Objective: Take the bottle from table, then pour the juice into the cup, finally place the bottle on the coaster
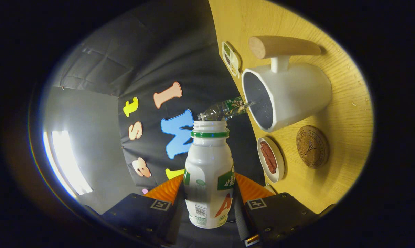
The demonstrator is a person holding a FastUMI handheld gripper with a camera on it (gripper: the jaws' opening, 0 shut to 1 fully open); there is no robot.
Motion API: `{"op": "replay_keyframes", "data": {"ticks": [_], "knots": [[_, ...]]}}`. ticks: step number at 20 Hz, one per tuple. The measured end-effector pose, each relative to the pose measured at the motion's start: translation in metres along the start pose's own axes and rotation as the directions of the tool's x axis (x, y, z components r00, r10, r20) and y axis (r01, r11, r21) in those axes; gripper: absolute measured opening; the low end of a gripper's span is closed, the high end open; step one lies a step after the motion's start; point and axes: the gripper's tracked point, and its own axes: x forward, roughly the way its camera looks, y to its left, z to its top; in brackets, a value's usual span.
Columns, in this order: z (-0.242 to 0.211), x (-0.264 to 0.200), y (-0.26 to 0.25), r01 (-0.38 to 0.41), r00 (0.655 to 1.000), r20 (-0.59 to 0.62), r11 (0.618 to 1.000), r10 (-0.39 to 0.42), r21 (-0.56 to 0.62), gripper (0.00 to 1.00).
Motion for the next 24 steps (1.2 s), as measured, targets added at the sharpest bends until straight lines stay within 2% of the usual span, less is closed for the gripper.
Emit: {"op": "replay_keyframes", "data": {"ticks": [13, 24], "knots": [[0.011, 0.010, 0.007, 0.008, 0.999, 0.052, 0.997, -0.012, 0.076, 0.65], [0.018, 0.016, 0.011, -0.033, 0.994, 0.106, 0.992, 0.021, 0.119, 0.65]]}}
